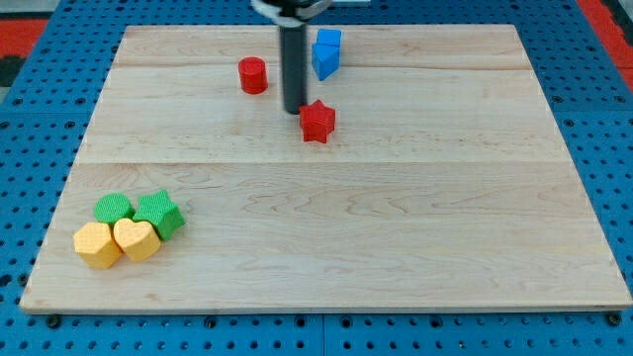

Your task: Nudge the red star to the center

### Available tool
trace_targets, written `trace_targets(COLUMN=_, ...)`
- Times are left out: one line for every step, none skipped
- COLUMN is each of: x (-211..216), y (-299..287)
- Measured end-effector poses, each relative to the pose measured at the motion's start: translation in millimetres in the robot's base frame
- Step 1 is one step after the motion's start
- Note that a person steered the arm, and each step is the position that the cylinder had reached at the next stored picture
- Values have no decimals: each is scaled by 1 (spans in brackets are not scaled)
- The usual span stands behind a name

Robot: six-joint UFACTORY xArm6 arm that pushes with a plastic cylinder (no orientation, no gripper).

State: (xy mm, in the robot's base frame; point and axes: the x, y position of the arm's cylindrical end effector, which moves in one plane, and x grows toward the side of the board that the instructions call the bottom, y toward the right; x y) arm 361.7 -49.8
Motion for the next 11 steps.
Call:
trace_targets(x=1, y=-2)
trace_targets(x=-18, y=1)
trace_targets(x=-20, y=43)
trace_targets(x=12, y=55)
trace_targets(x=34, y=8)
trace_targets(x=38, y=29)
trace_targets(x=31, y=49)
trace_targets(x=7, y=85)
trace_targets(x=17, y=128)
trace_targets(x=57, y=64)
trace_targets(x=86, y=2)
